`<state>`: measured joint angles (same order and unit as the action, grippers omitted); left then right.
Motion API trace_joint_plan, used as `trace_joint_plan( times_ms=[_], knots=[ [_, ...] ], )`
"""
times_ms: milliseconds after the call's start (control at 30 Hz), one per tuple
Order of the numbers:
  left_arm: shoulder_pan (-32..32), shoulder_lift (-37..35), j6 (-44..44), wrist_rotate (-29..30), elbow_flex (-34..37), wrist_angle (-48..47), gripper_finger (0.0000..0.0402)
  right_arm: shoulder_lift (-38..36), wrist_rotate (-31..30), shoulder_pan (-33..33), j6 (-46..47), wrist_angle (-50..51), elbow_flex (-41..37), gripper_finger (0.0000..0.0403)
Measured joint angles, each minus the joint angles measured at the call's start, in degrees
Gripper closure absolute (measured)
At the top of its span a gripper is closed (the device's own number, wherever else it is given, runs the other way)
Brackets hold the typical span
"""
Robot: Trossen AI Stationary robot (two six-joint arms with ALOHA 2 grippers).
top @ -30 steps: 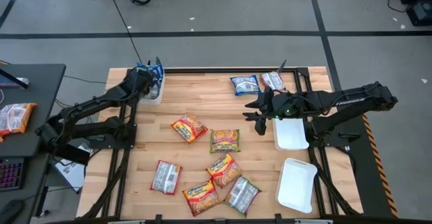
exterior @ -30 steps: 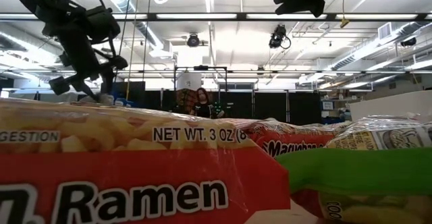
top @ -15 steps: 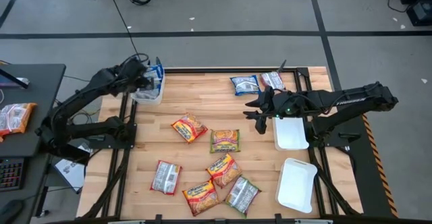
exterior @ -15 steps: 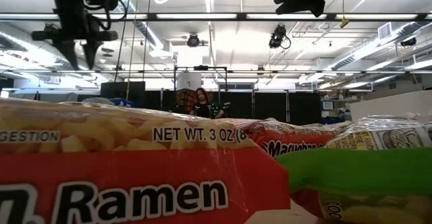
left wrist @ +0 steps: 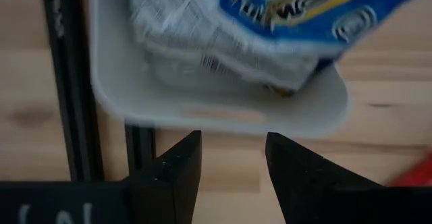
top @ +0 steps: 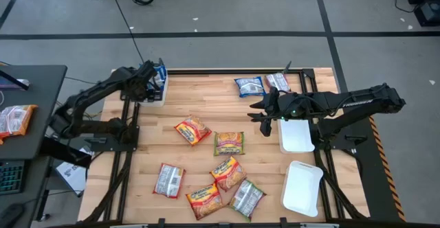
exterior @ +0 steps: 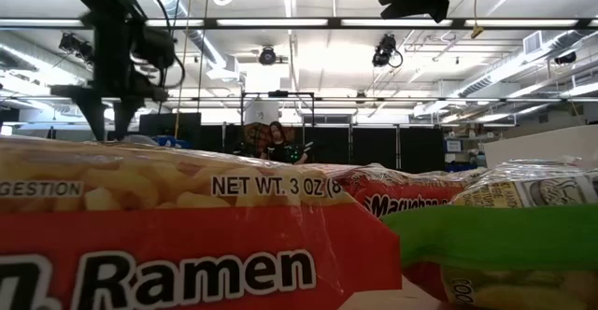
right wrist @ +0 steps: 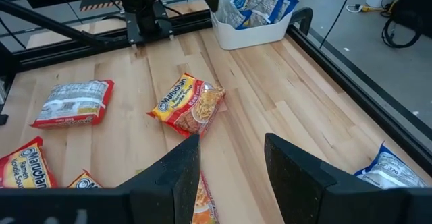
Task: Sort Maruchan noodles
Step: Put the blue noodle pack into the top left white bin
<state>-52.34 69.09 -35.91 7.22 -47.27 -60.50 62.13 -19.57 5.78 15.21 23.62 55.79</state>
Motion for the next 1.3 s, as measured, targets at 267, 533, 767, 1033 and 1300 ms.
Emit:
trace_joint_plan(
  times_ms=[267,533,767,1033,1300],
  knots=[
    [-3.5,10.78,6.83,-1.42,-0.02,5.49,0.0233,0.0,0.17,-0.02,4.33,0.0,0.0,0.0233],
    [-4.25,15.74,4.75,0.84,0.0,8.04,0.0233,0.0,-1.74,-0.9,4.34,0.0,0.01,0.0233],
    [-3.91,16.05,-7.55,4.12,0.04,14.99,0.0233,0.0,-1.95,-2.54,4.63,0.02,0.01,0.0233],
    [-3.71,16.94,-24.26,9.65,0.26,22.76,0.0233,0.0,-0.26,-0.93,9.22,0.96,0.02,0.0233],
    [-1.13,20.42,-24.93,13.34,0.02,23.04,0.0233,0.75,-3.89,-1.52,7.0,8.05,-2.01,0.0233]
  ],
)
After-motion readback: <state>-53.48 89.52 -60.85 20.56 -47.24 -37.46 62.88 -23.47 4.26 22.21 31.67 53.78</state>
